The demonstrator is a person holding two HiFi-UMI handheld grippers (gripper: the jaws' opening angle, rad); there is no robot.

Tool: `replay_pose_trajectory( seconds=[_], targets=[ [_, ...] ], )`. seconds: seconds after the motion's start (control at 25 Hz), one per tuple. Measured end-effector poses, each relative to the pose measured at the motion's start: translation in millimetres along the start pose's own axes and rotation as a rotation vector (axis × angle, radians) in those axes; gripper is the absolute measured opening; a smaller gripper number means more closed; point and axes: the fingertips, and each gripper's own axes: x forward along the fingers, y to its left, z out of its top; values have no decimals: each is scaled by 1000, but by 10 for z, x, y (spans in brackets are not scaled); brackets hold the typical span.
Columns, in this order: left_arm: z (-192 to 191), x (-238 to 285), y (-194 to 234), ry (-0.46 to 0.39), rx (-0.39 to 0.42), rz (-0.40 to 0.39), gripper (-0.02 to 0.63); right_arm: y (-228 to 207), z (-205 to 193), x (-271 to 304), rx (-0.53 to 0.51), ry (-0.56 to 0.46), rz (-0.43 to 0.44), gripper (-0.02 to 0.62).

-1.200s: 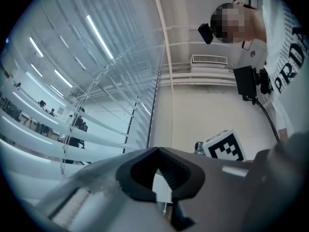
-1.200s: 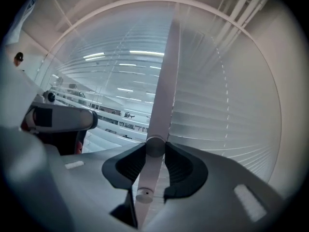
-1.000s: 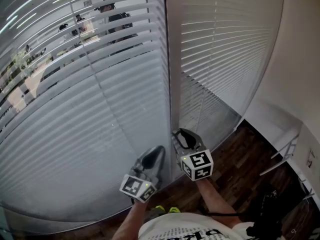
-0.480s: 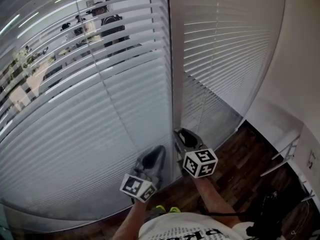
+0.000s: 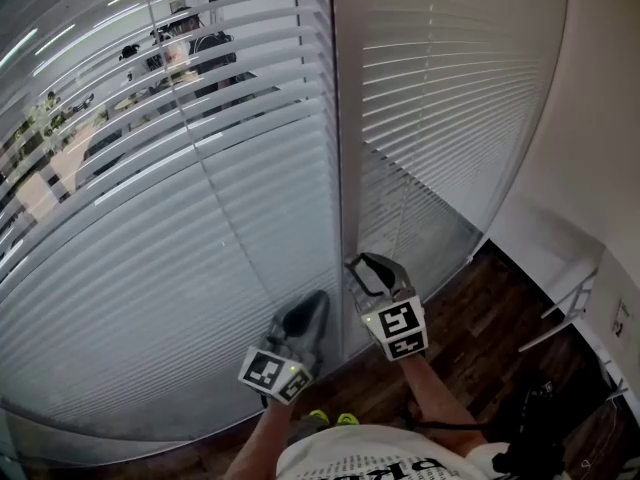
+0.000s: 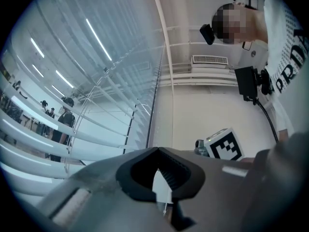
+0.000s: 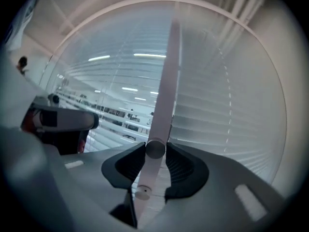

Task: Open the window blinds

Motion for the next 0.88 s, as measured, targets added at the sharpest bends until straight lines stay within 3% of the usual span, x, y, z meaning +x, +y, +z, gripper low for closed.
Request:
replay_pose_trajectory(
  seconds=[0.28,0.4,0.68,0.88],
  targets=[
    [110,38,-6,0,3,8,-8,122,164,24,-612,70,-33,140],
    [162,45,-7,0,4,11,-8,158,198,50,-799,102,-56,136],
    [117,24,10,1,3,20,-8,170,133,71,-953,119,-101,133],
    [-19,26,-6,-1,-2,15,-8,170,20,73,-867,92,-97,130]
  ],
)
